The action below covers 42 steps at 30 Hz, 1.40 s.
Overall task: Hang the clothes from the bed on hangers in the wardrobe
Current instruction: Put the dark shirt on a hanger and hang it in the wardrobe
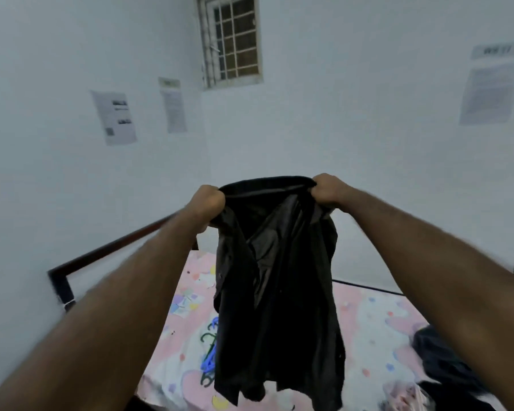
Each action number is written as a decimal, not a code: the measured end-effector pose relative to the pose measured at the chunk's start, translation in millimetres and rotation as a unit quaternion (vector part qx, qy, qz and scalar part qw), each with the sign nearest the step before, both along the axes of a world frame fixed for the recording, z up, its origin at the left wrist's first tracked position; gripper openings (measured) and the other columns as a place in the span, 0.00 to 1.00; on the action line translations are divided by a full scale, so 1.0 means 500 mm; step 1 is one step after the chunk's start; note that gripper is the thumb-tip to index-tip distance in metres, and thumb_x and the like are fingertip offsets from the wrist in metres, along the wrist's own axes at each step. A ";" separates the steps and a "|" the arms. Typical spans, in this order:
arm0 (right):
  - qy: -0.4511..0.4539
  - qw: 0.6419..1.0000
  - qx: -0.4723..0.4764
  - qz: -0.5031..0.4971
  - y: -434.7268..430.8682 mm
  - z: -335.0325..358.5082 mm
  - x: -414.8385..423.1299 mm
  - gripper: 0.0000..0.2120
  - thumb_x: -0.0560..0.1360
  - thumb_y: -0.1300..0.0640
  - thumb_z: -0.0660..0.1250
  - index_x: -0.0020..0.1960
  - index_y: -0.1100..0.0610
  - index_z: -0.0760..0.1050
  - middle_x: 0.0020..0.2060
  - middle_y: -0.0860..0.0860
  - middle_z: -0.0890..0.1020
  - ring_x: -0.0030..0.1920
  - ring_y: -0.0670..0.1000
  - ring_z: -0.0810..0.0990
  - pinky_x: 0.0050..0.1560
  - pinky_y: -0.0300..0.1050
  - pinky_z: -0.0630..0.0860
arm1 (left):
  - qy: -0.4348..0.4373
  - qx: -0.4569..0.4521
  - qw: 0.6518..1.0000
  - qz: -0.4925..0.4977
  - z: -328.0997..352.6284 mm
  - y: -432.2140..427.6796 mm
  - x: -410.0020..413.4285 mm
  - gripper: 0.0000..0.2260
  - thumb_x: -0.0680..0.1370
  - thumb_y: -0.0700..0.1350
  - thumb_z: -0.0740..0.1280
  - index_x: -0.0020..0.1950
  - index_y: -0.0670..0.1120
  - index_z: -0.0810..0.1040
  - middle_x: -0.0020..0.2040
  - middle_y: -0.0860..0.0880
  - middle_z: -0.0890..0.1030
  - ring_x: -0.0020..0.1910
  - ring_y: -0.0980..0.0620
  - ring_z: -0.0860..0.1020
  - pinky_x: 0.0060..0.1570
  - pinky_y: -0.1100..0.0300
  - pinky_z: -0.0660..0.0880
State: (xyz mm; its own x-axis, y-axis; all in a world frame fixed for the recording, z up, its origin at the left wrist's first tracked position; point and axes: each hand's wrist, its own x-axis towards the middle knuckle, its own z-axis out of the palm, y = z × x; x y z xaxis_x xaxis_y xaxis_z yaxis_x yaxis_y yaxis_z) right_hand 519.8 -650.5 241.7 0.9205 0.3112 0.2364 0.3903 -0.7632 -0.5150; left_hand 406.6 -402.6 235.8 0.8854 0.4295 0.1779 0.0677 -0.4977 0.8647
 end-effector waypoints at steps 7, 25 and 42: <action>0.117 0.923 0.316 0.188 0.088 0.032 -0.033 0.08 0.69 0.68 0.59 0.46 0.61 0.73 0.35 0.52 0.73 0.34 0.48 0.71 0.39 0.43 0.67 | -0.023 -0.062 0.996 -0.064 0.063 0.074 -0.067 0.17 0.62 0.39 0.62 0.50 0.41 0.74 0.41 0.44 0.77 0.44 0.46 0.76 0.48 0.51 0.76; -0.109 0.989 0.018 0.102 0.133 -0.014 0.023 0.04 0.76 0.60 0.68 0.45 0.57 0.73 0.44 0.55 0.77 0.47 0.55 0.75 0.43 0.42 0.65 | -0.032 0.197 0.963 0.180 -0.111 0.216 -0.112 0.07 0.74 0.32 0.61 0.49 0.40 0.74 0.49 0.38 0.78 0.53 0.38 0.76 0.46 0.56 0.68; -0.208 0.974 0.090 -0.024 0.011 0.074 0.121 0.06 0.75 0.55 0.70 0.47 0.57 0.84 0.42 0.54 0.83 0.46 0.55 0.80 0.45 0.43 0.71 | -0.092 0.343 0.909 0.220 0.059 0.237 -0.038 0.10 0.75 0.36 0.58 0.49 0.45 0.77 0.46 0.41 0.78 0.47 0.38 0.76 0.44 0.50 0.73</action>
